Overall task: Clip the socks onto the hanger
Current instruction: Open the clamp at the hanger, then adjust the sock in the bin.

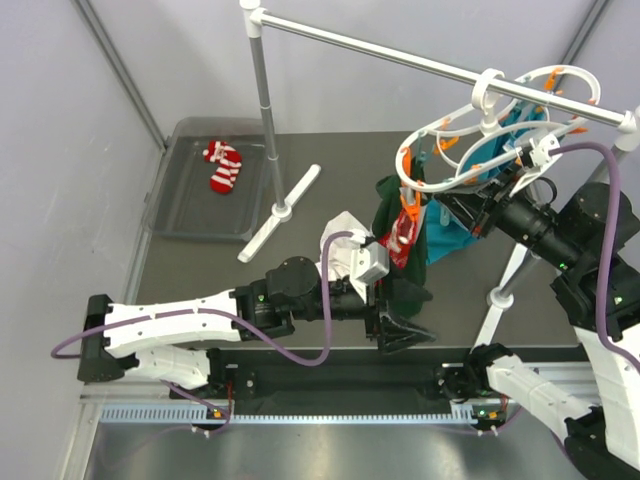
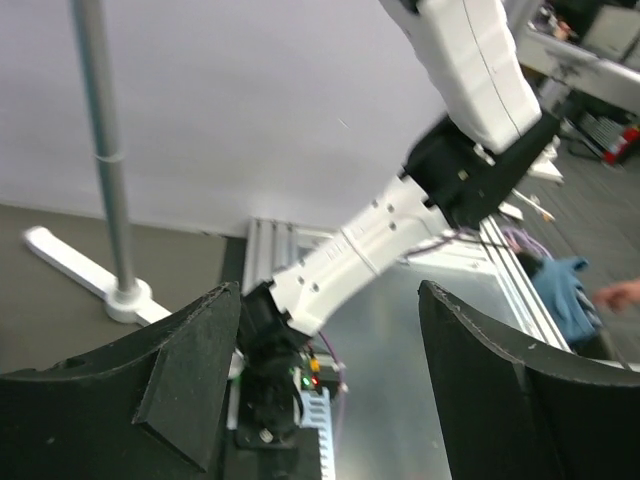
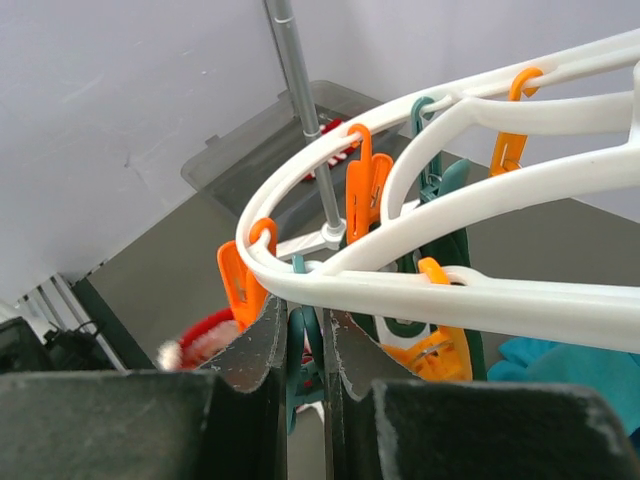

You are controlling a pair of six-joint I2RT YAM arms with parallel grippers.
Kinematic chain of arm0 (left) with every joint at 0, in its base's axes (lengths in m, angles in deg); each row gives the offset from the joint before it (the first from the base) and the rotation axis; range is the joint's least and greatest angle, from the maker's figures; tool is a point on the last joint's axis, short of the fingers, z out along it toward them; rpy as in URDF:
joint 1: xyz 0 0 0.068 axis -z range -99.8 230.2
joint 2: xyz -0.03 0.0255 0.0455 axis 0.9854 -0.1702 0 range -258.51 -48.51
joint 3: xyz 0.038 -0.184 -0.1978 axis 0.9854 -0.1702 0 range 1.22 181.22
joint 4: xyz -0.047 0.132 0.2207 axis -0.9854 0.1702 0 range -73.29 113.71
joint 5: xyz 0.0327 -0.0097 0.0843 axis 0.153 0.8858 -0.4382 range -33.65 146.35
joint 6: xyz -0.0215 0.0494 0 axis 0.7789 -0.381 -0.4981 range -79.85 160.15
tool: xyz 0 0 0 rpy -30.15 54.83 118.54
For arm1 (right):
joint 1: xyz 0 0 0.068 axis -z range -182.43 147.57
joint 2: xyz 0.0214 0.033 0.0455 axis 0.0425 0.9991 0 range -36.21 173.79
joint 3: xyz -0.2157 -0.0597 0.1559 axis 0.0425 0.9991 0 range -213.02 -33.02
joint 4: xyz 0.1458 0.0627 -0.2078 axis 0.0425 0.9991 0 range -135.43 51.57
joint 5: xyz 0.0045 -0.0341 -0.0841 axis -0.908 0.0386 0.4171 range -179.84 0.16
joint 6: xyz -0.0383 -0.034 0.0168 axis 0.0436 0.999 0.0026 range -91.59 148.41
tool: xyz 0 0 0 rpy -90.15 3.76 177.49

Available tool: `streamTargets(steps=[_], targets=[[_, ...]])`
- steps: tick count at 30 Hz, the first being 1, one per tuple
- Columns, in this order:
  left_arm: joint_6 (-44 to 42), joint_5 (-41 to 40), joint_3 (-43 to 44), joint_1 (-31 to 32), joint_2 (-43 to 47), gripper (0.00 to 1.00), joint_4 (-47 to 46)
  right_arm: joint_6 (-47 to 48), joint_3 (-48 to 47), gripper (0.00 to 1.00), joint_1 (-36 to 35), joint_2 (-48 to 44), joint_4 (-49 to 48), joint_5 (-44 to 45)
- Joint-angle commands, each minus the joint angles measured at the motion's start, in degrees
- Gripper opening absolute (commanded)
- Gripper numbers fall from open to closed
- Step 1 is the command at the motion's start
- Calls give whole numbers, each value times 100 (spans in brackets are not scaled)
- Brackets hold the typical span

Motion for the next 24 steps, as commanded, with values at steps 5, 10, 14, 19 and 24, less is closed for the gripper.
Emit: streamTargets(steps=[5, 10, 14, 19, 24], targets=[[123, 1217, -119, -1, 50, 77, 146, -2, 80, 0, -70, -94, 77, 49], [-8, 1263, -242, -1, 339, 75, 146, -28, 80, 0, -70, -112, 95, 49], [-351, 388, -312, -1, 656, 75, 899, -46, 89, 0, -70, -130, 95, 49], [-721, -1572, -304, -18, 1059, 76, 2715, -37, 89, 0, -79, -165, 174, 84], [-537, -3559, -619, -141, 1482, 77, 3818, -54, 141, 0, -70, -217, 227, 102]])
